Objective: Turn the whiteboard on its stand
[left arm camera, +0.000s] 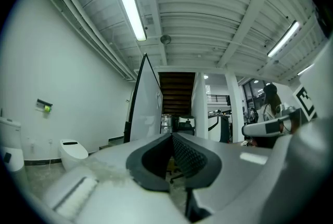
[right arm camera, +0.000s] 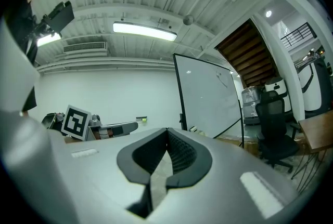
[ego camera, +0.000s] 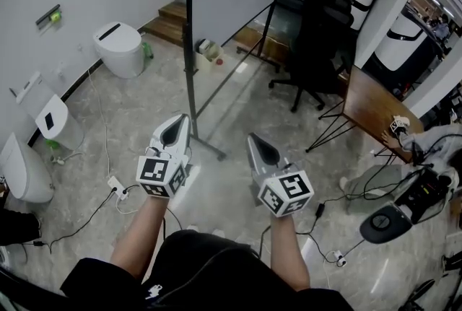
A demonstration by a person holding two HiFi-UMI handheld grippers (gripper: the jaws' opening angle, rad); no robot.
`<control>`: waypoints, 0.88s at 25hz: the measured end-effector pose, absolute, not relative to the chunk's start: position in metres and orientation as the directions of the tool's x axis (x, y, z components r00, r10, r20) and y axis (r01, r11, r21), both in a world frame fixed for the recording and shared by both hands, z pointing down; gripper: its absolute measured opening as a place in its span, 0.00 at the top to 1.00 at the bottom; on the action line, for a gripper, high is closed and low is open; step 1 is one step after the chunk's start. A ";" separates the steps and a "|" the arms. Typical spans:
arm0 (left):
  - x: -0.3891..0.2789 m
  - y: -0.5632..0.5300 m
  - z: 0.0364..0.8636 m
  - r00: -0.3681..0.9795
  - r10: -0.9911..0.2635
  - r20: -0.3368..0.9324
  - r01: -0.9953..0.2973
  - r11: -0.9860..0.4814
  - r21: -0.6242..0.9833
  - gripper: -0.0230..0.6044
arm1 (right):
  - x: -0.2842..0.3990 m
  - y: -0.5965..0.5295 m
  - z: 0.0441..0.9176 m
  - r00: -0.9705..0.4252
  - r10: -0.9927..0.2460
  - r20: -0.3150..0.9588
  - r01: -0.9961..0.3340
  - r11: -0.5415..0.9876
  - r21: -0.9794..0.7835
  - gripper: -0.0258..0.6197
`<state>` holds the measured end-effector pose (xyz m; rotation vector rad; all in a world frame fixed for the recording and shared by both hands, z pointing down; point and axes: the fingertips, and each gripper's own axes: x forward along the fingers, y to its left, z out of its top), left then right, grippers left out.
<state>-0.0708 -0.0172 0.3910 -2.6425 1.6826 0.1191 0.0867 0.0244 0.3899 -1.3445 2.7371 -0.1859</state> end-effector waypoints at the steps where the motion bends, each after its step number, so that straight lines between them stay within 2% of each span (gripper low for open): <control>1: -0.068 -0.015 0.392 0.419 -0.906 -0.067 -0.906 -0.422 0.036 0.96 | 0.089 0.027 0.392 -0.613 -0.790 -0.021 -0.780 0.609 -0.146 0.95; 22: -0.033 0.003 0.406 0.430 -0.901 -0.060 -0.901 -0.433 0.035 0.96 | 0.126 0.052 0.409 -0.605 -0.796 0.007 -0.787 0.598 -0.152 0.95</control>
